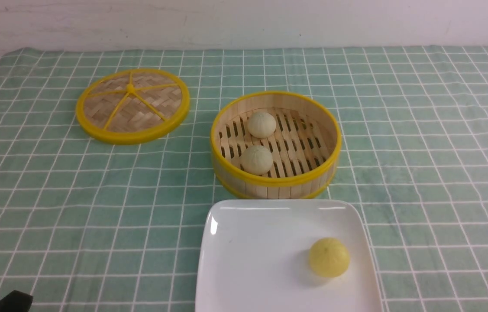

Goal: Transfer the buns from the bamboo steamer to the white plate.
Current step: 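Reach into the bamboo steamer and grasp a bun with the left gripper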

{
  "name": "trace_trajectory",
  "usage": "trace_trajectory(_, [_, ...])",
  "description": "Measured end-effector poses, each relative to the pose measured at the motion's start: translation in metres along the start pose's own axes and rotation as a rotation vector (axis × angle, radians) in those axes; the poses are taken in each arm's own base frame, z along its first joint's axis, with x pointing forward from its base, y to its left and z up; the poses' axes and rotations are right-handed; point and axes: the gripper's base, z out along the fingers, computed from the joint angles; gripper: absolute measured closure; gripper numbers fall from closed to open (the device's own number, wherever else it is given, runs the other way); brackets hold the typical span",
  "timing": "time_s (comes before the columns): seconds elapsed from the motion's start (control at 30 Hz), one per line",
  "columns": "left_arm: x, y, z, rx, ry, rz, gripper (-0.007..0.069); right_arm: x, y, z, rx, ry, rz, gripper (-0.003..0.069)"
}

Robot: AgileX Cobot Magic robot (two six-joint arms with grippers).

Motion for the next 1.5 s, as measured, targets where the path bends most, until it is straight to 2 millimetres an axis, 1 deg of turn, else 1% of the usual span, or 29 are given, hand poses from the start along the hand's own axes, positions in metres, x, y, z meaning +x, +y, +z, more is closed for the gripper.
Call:
trace_trajectory(0.1, [-0.001, -0.001, 0.0, 0.017, -0.011, -0.025, 0.0384, 0.0, 0.0, 0.0, 0.0, 0.0, 0.0, 0.0419])
trace_trajectory(0.27, [-0.004, -0.005, 0.0, 0.055, -0.043, -0.012, 0.0397, 0.0, 0.0, 0.0, 0.0, 0.0, 0.0, 0.0419])
trace_trajectory(0.33, [-0.008, -0.016, -0.005, 0.082, -0.063, 0.103, 0.0443, 0.0, 0.0, 0.0, 0.0, 0.0, 0.0, 0.0419])
trace_trajectory(0.37, [-0.013, -0.028, -0.009, 0.106, -0.082, 0.177, 0.0473, 0.0, 0.0, 0.0, 0.0, 0.0, 0.0, 0.0419])
trace_trajectory(0.4, [-0.019, -0.044, -0.018, 0.141, -0.112, 0.271, 0.0512, 0.0, 0.0, 0.0, 0.0, 0.0, 0.0, 0.0419])
trace_trajectory(0.47, [-0.029, -0.072, -0.033, 0.186, -0.156, 0.382, 0.0569, 0.0, 0.0, 0.0, 0.0, 0.0, 0.0, 0.0419])
trace_trajectory(0.5, [-0.034, -0.085, -0.038, 0.176, -0.16, 0.44, 0.0598, 0.0, 0.0, 0.0, 0.0, 0.0, 0.0, 0.0419])
trace_trajectory(0.57, [-0.042, -0.105, -0.04, 0.109, -0.121, 0.493, 0.062, 0.0, 0.0, 0.0, 0.0, 0.0, 0.0, 0.0419])
trace_trajectory(0.6, [-0.043, -0.109, -0.041, 0.104, -0.118, 0.496, 0.0622, 0.0, 0.0, 0.0, 0.0, 0.0, 0.0, 0.0419])
trace_trajectory(0.67, [-0.044, -0.114, -0.025, -0.092, 0.054, 0.492, 0.0623, 0.0, 0.0, 0.0, 0.0, 0.0, 0.0, 0.0419])
trace_trajectory(0.77, [-0.038, -0.103, 0.0, -0.375, 0.322, 0.45, 0.0623, 0.0, 0.0, 0.0, 0.0, 0.0, -0.001, 0.0419])
trace_trajectory(0.8, [-0.037, -0.101, 0.004, -0.412, 0.357, 0.446, 0.0623, 0.0, 0.0, 0.0, 0.0, 0.0, -0.001, 0.0419])
trace_trajectory(0.83, [-0.035, -0.096, 0.019, -0.531, 0.475, 0.441, 0.0623, 0.0, 0.0, 0.0, 0.0, 0.0, -0.001, 0.0419])
trace_trajectory(0.87, [-0.035, -0.096, 0.021, -0.542, 0.487, 0.442, 0.0623, 0.0, 0.0, 0.0, 0.0, 0.0, -0.001, 0.0419])
trace_trajectory(0.9, [-0.035, -0.096, 0.041, -0.611, 0.59, 0.448, 0.0623, 0.0, 0.0, 0.0, 0.0, 0.0, -0.001, 0.0419])
trace_trajectory(0.93, [-0.036, -0.1, 0.049, -0.61, 0.626, 0.462, 0.0623, 0.0, 0.0, 0.0, 0.0, 0.0, -0.001, 0.0419])
trace_trajectory(0.97, [-0.035, -0.099, 0.051, -0.615, 0.636, 0.453, 0.0623, 0.0, 0.0, 0.0, 0.0, 0.0, -0.001, 0.0419])
trace_trajectory(1.0, [-0.034, -0.106, 0.067, -0.592, 0.711, 0.457, 0.0623, 0.0, 0.0, 0.0, 0.0, 0.0, 0.0, 0.0419])
trace_trajectory(1.03, [-0.033, -0.111, 0.077, -0.561, 0.756, 0.457, 0.0623, 0.0, 0.0, 0.0, 0.0, 0.0, 0.0, 0.0419])
trace_trajectory(1.13, [-0.027, -0.126, 0.101, -0.415, 0.864, 0.454, 0.0619, 0.0, 0.0, 0.0, 0.0, 0.0, 0.0, 0.0419])
trace_trajectory(1.23, [-0.021, -0.139, 0.121, -0.266, 0.927, 0.412, 0.0611, 0.0, 0.0, 0.0, 0.0, 0.0, 0.0, 0.0419])
trace_trajectory(1.33, [-0.018, -0.152, 0.144, -0.112, 0.96, 0.377, 0.0592, 0.0, 0.0, 0.0, 0.0, 0.0, 0.0, 0.0419])
trace_trajectory(1.4, [-0.015, -0.155, 0.153, -0.076, 0.954, 0.36, 0.0585, 0.0, 0.0, 0.0, 0.0, 0.0, 0.0, 0.0419])
trace_trajectory(1.43, [-0.008, -0.16, 0.162, -0.041, 0.95, 0.348, 0.0578, 0.0, 0.0, 0.0, 0.0, 0.0, 0.0, 0.0419])
trace_trajectory(1.5, [0.007, -0.166, 0.174, -0.011, 0.938, 0.366, 0.057, 0.0, 0.0, 0.0, 0.0, 0.0, 0.0, 0.0419])
